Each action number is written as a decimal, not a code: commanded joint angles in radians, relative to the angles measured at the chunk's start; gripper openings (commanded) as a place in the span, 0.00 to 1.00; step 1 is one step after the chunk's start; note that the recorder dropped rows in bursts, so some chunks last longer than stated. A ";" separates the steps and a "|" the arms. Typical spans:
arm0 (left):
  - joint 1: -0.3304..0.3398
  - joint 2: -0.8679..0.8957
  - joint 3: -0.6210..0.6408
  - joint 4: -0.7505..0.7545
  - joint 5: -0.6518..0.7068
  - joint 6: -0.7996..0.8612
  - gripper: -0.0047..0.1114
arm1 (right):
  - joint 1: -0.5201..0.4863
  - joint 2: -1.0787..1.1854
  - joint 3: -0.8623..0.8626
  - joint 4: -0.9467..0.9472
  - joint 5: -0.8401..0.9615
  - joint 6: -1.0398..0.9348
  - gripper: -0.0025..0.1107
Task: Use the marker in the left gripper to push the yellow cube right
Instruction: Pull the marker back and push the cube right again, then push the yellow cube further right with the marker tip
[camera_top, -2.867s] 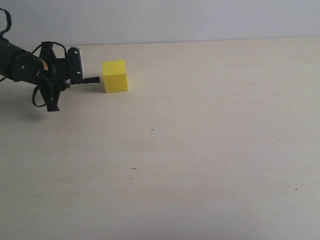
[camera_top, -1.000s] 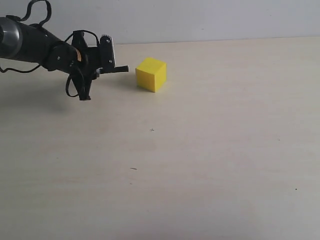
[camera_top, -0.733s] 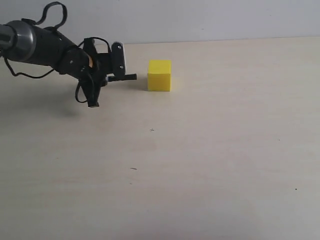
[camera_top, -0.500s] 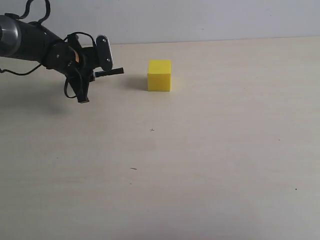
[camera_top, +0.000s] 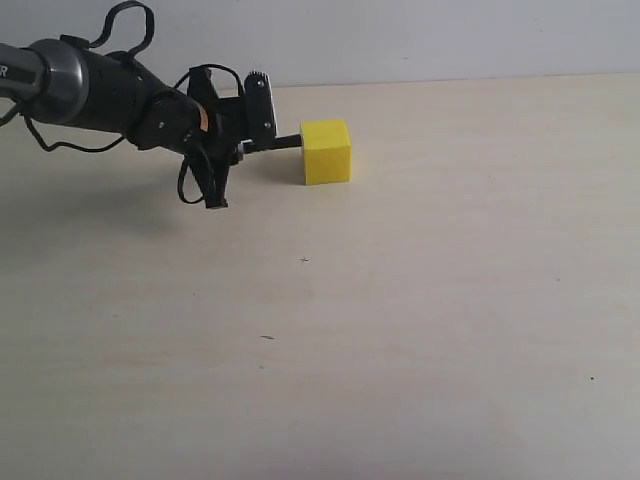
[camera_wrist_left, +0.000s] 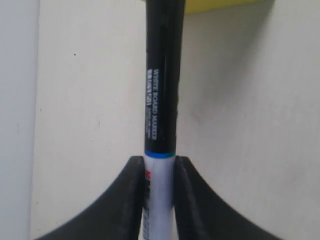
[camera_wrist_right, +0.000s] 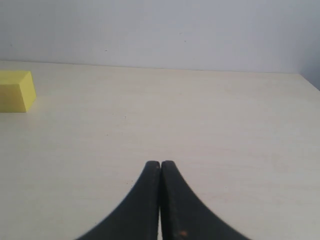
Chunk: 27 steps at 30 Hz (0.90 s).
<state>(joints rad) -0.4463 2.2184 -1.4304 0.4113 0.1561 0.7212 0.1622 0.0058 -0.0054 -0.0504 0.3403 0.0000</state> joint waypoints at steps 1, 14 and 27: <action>0.027 -0.010 -0.003 -0.006 0.013 -0.028 0.04 | -0.006 -0.006 0.005 -0.001 -0.009 0.005 0.02; 0.025 -0.008 -0.003 -0.006 0.015 -0.023 0.04 | -0.006 -0.006 0.005 -0.001 -0.009 0.005 0.02; 0.067 0.023 -0.073 0.034 0.177 -0.039 0.04 | -0.006 -0.006 0.005 -0.001 -0.009 0.005 0.02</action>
<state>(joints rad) -0.3681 2.2280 -1.4959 0.4415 0.3632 0.6962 0.1622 0.0058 -0.0054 -0.0504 0.3403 0.0000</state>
